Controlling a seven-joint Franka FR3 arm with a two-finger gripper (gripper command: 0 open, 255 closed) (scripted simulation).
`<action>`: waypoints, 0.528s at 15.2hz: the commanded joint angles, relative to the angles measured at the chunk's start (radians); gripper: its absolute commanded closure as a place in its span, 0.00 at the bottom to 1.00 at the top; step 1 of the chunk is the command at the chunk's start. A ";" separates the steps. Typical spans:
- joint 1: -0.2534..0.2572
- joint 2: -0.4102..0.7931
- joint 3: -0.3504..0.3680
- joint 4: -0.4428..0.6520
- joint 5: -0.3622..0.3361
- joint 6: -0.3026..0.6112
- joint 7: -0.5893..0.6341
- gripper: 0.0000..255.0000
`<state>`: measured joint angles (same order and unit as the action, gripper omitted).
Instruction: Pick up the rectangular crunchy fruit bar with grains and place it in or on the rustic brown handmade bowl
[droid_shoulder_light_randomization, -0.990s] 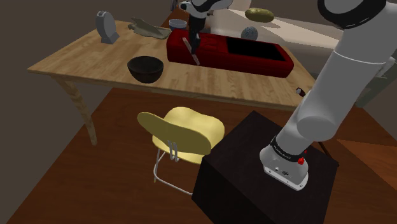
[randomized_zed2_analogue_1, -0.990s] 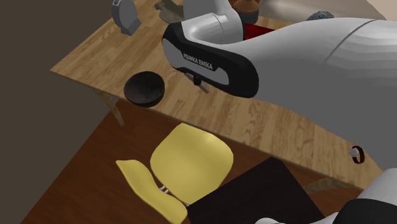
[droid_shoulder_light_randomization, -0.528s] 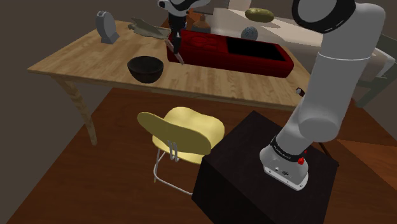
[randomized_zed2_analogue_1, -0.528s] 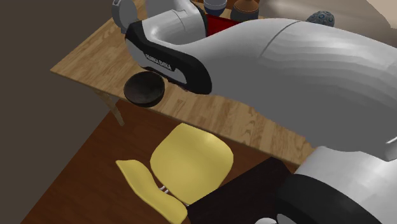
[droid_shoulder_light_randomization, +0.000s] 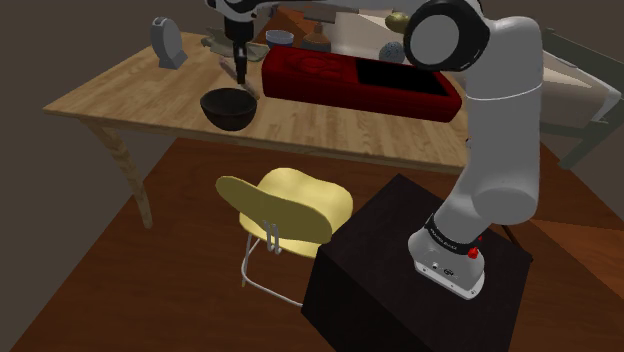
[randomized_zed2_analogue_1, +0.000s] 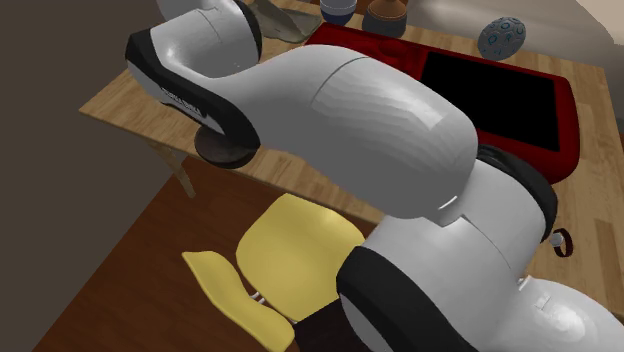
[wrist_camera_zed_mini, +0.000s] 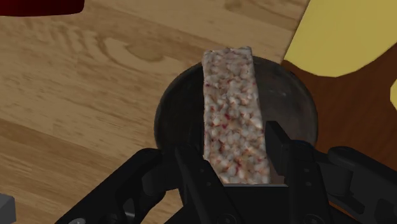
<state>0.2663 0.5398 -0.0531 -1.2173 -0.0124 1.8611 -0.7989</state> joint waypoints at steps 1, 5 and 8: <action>0.018 0.092 0.006 0.152 -0.002 -0.061 0.026 1.00; 0.029 0.148 0.008 0.205 -0.003 -0.059 0.041 1.00; 0.030 0.143 0.008 0.156 -0.003 -0.015 0.042 1.00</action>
<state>0.2954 0.6928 -0.0446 -1.0296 -0.0153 1.8239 -0.7576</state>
